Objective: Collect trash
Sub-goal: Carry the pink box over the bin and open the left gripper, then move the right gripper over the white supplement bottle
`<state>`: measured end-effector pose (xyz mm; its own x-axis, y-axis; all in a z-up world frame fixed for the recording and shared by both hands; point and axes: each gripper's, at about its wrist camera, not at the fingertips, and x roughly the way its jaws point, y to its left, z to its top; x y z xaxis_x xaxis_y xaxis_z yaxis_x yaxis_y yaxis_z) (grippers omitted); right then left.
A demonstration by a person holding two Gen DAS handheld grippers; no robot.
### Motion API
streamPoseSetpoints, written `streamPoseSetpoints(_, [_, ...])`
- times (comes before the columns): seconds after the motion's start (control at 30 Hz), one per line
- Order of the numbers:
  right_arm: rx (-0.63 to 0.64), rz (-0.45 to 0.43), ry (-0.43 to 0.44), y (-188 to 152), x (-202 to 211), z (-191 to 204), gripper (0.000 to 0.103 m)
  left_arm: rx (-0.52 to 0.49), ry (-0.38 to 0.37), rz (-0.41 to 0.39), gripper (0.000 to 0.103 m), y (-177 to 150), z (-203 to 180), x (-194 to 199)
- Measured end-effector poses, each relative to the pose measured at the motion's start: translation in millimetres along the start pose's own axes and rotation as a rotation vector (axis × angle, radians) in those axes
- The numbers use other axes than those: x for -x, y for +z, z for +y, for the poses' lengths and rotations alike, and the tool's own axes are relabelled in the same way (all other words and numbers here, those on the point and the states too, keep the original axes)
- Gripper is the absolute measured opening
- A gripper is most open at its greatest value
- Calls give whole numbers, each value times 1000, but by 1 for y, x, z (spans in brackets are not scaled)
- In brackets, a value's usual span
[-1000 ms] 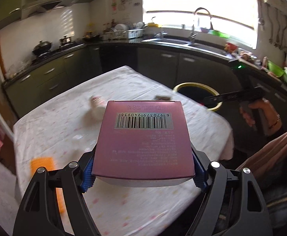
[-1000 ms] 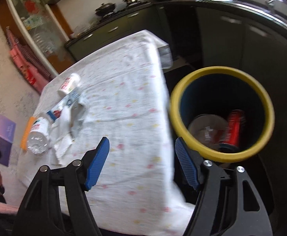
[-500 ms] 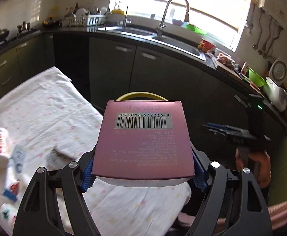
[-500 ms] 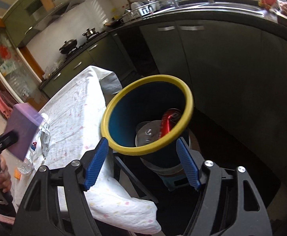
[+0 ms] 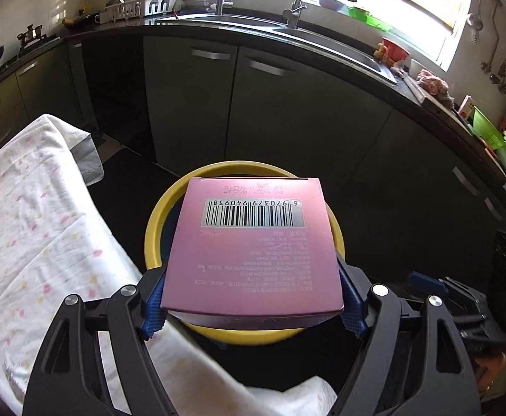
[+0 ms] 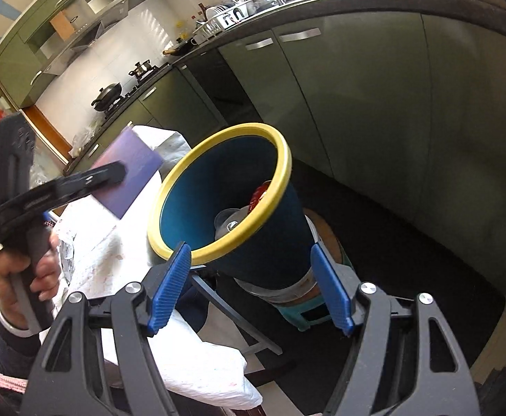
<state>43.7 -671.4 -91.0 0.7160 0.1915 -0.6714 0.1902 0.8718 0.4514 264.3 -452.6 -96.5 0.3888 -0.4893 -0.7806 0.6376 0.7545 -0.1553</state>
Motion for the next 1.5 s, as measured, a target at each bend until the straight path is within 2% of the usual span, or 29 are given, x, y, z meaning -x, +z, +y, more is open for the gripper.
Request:
streamPoseSetpoints(0.07, [-3,1,-2,-1,0,-1,69,-7,21,10,79,9,-4,-15])
streamPoseSetpoints(0.13, [-4,2,-5,-2,0,0,69,-7,37,8,88,15,-4,-22])
streamPoseSetpoints(0.17, [-3,1,-8,-2,0,-1,69,5,52,4,89,18,-3,-22])
streamPoseSetpoints(0.23, [-1,0,-11,-3,1,-1,70,30,34,-6,89,17,1,-15])
streamPoseSetpoints(0.33, [-1,-1,-15,-2,1,0,70,55,22,-49,90,10,4,14])
streamPoseSetpoints(0.63, [30,12,-11,-2,-3,14,70,89,11,-177,98,-40,19,122])
streamPoseSetpoints(0.77, [59,15,-8,-3,-1,27,71,120,78,-241,98,-74,40,173])
streamPoseSetpoints(0.9, [104,25,6,-2,-3,48,71,192,141,-291,98,-110,69,216])
streamPoseSetpoints(1.23, [290,80,78,-13,-14,139,72,400,422,-402,98,-217,153,312])
streamPoseSetpoints(1.33, [346,103,97,-17,-20,171,72,485,436,-419,98,-247,180,328])
streamPoseSetpoints(1.5, [427,110,143,-21,-25,226,72,564,424,-432,98,-285,210,338])
